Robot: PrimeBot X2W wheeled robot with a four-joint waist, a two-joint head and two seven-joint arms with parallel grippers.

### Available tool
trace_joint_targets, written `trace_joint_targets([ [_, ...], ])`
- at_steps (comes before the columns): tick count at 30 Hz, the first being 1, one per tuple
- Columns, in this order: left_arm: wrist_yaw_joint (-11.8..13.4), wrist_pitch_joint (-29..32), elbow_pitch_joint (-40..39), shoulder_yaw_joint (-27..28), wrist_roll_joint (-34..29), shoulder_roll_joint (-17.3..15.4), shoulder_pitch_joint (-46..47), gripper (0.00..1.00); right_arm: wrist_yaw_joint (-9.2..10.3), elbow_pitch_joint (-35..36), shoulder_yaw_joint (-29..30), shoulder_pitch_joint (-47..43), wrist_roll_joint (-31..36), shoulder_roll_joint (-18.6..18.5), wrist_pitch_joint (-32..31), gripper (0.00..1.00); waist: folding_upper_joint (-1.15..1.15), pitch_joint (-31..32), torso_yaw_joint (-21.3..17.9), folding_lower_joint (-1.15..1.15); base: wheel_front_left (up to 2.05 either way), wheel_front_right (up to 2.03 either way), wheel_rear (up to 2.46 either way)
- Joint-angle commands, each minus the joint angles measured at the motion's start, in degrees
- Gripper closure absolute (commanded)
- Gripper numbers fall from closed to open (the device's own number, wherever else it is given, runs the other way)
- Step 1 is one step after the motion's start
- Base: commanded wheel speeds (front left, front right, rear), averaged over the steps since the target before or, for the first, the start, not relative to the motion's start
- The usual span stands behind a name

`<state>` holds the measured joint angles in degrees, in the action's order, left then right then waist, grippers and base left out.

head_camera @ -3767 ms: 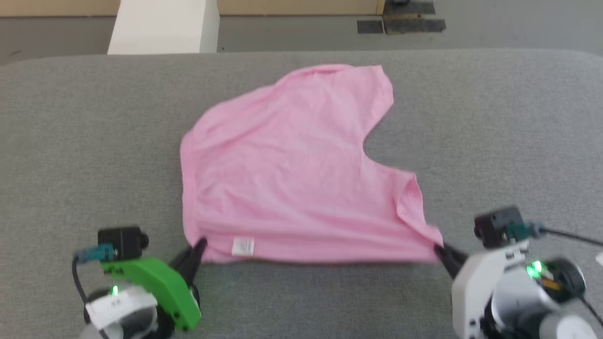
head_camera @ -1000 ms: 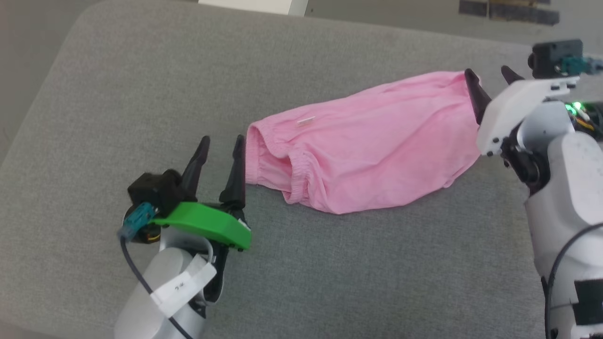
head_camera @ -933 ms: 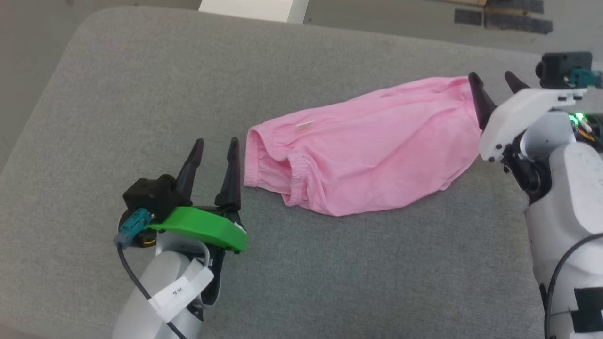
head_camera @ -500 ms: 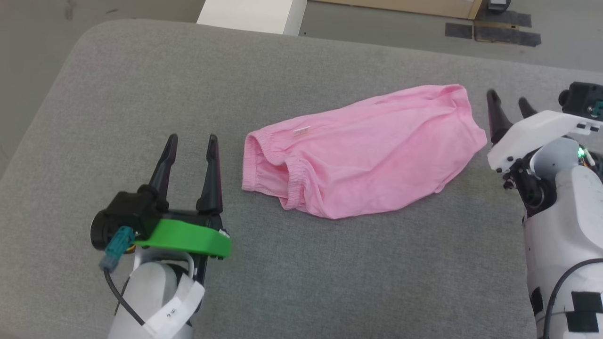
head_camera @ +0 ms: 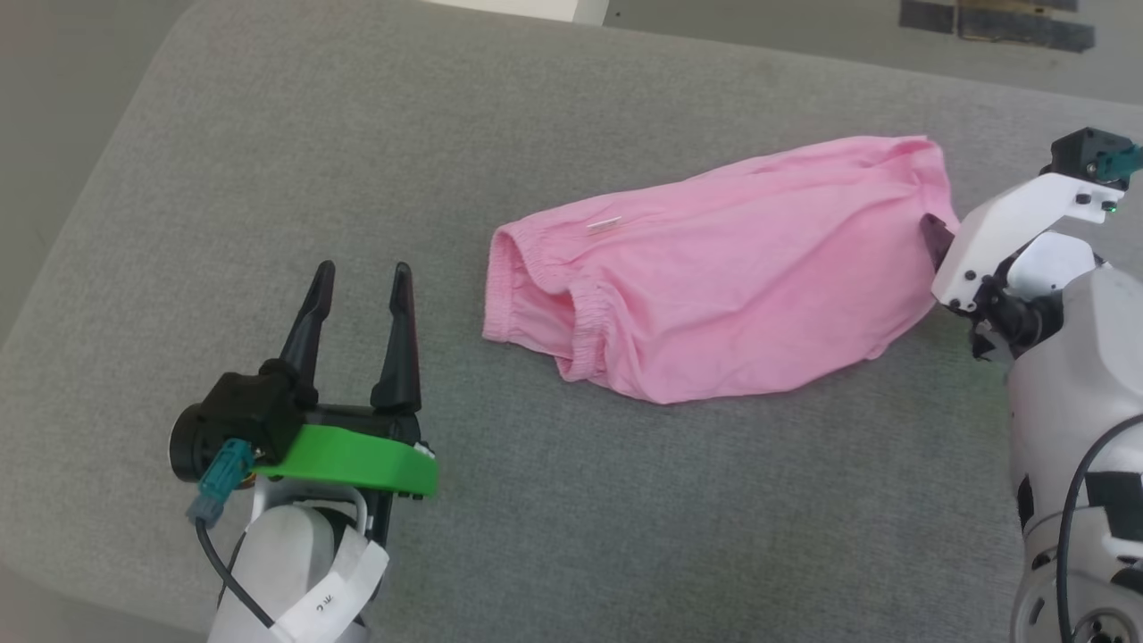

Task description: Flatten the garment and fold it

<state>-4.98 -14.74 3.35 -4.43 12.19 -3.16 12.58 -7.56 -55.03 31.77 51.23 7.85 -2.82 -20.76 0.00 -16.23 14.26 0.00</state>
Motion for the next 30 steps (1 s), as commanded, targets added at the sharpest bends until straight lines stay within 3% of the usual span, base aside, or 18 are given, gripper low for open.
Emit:
trace_joint_targets([
  [1, 0.2, -0.3, -0.2, -0.2, 0.3, 0.3, -0.8, 0.0, 0.08, -0.5, 1.1, 1.0, 2.2, -0.1, -1.7, 0.0, 0.0, -0.9, 0.9, 0.0, 0.0, 0.0, 0.0],
  [7, 0.5, -0.3, -0.3, -1.4, 1.1, 0.3, -0.2, 0.0, 0.08, -0.8, 6.2, 3.1, 11.2, -0.1, -9.8, 0.0, 0.0, -2.3, 2.3, 0.0, 0.0, 0.0, 0.0],
  [12, 0.8, -0.3, -0.6, -1.9, 1.4, 0.3, 0.3, 0.0, 0.08, -3.0, 7.4, 5.2, 13.5, -0.1, -15.0, 0.0, 0.0, -3.4, 2.6, 0.0, 0.0, 0.0, 0.0],
  [13, 0.8, -0.3, -0.6, -2.0, 1.4, 0.3, 0.4, 0.0, 0.08, -3.7, 7.4, 5.7, 13.6, -0.1, -16.0, 0.37, 0.0, -3.6, 2.6, 0.0, 0.0, 0.0, 0.0],
  [17, 1.0, -0.3, -0.7, -2.1, 1.5, 0.3, 0.7, 0.0, 0.08, -5.0, 7.0, 6.7, 14.3, -0.1, -17.1, 1.0, 0.0, -4.0, 2.6, 0.0, 0.0, 0.0, 0.0],
  [24, 0.9, -0.3, -0.2, -2.1, 1.2, 0.3, 0.6, 0.0, 0.08, -7.0, 5.9, 7.1, 12.5, -0.1, -14.7, 1.0, 0.0, -2.9, 1.6, 0.0, 0.0, 0.0, 0.0],
  [30, 0.4, -0.3, 0.7, -1.8, 0.3, 0.3, -0.7, 0.0, 0.08, -5.7, 3.8, 4.9, 9.3, -0.1, -8.1, 1.0, 0.0, 0.1, -0.6, 0.0, 0.0, 0.0, 0.0],
])
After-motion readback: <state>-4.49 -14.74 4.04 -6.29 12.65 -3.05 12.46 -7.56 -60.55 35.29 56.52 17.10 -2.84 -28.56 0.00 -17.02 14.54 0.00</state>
